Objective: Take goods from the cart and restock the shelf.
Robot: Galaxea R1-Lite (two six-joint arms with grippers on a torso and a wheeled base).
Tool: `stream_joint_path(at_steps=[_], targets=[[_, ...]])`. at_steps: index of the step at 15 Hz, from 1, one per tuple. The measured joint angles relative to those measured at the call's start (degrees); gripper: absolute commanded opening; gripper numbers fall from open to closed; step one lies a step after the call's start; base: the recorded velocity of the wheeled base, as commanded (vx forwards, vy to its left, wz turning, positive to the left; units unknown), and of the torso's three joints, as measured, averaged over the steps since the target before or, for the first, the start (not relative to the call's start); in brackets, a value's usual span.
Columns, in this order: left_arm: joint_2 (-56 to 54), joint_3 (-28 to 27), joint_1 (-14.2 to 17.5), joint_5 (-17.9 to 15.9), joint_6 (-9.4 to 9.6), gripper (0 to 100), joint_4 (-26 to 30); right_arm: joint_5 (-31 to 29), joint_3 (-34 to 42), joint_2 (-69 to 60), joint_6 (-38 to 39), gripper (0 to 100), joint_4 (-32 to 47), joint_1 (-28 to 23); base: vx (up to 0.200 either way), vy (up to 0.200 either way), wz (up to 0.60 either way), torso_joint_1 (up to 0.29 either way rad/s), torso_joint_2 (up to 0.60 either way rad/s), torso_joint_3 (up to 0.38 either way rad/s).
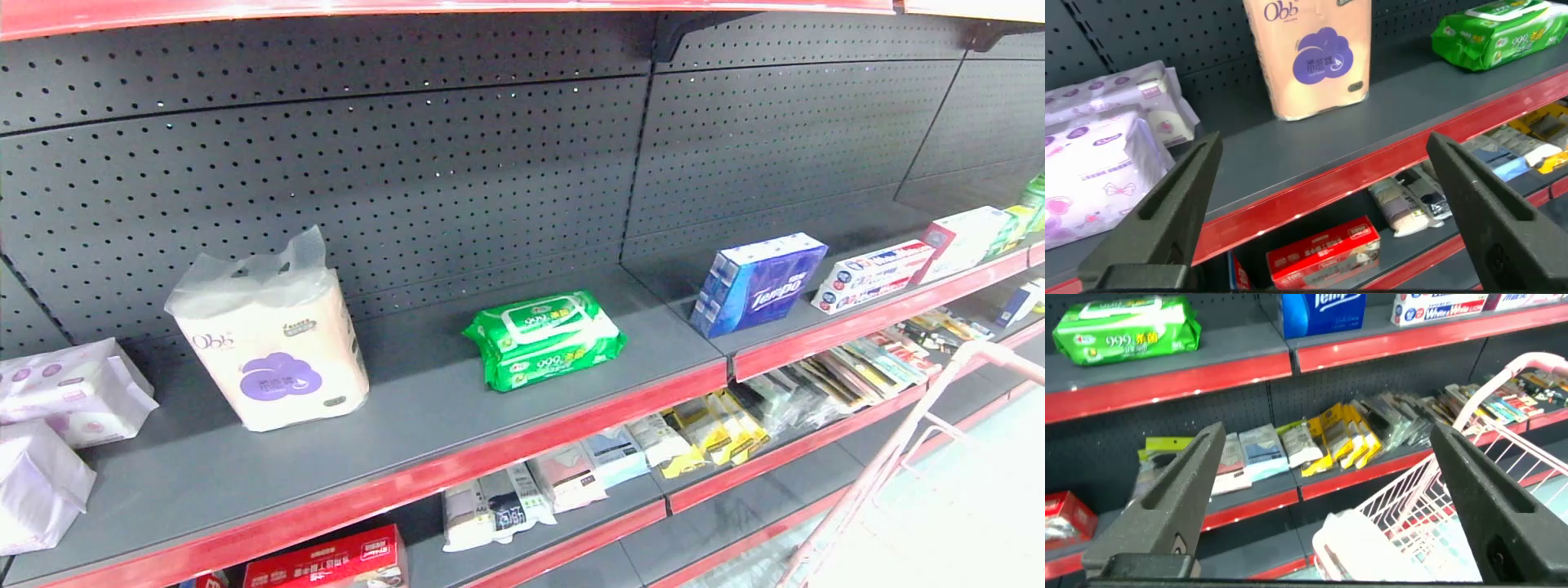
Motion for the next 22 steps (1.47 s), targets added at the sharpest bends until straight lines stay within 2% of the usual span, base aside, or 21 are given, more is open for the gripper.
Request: stream_joint_path(at_steps=[5, 8, 9, 11, 13, 15, 16, 18, 21, 22], targets=[[0.0, 0.0, 0.0, 0.0, 0.82, 100, 0.0, 0.8, 0.0, 1.3, -0.2, 100, 0.0, 0.4, 0.000, 0.000, 0.00, 0.000, 0.00, 0.000], [0.0, 0.0, 0.0, 0.4, 0.51, 100, 0.0, 0.5, -2.4, 7.9, 0.3, 100, 0.3, -4.4, 0.000, 0.000, 0.00, 0.000, 0.00, 0.000], [0.0, 0.0, 0.0, 0.5, 0.05, 100, 0.0, 0.8, -6.3, 13.0, 1.6, 100, 0.5, -6.1, 0.000, 0.000, 0.00, 0.000, 0.00, 0.000], [0.0, 0.0, 0.0, 0.6, -0.50, 100, 0.0, 2.1, -19.7, 26.6, 0.6, 100, 3.2, -9.3, 0.000, 0.000, 0.00, 0.000, 0.00, 0.000], [0.0, 0.0, 0.0, 0.6, -0.71, 100, 0.0, 4.1, -34.1, 42.4, -5.2, 100, 8.2, -12.8, 0.000, 0.000, 0.00, 0.000, 0.00, 0.000], [0.0, 0.0, 0.0, 0.6, -0.83, 100, 0.0, 5.2, -41.0, 55.6, -10.8, 100, 10.9, -15.8, 0.000, 0.000, 0.00, 0.000, 0.00, 0.000], [0.0, 0.0, 0.0, 0.5, -0.85, 100, 0.0, 5.6, -40.9, 61.1, -13.7, 100, 10.7, -16.9, 0.000, 0.000, 0.00, 0.000, 0.00, 0.000], [0.0, 0.0, 0.0, 0.5, -0.90, 100, 0.0, 6.0, -35.5, 72.4, -22.7, 100, 7.1, -19.8, 0.000, 0.000, 0.00, 0.000, 0.00, 0.000], [0.0, 0.0, 0.0, 0.5, -0.90, 100, 0.0, 6.5, -27.8, 85.9, -42.2, 100, 2.8, -26.3, 0.000, 0.000, 0.00, 0.000, 0.00, 0.000], [0.0, 0.0, 0.0, 0.5, -0.90, 100, 0.0, 6.7, -26.5, 89.3, -46.2, 100, 1.9, -28.2, 0.000, 0.000, 0.00, 0.000, 0.00, 0.000]])
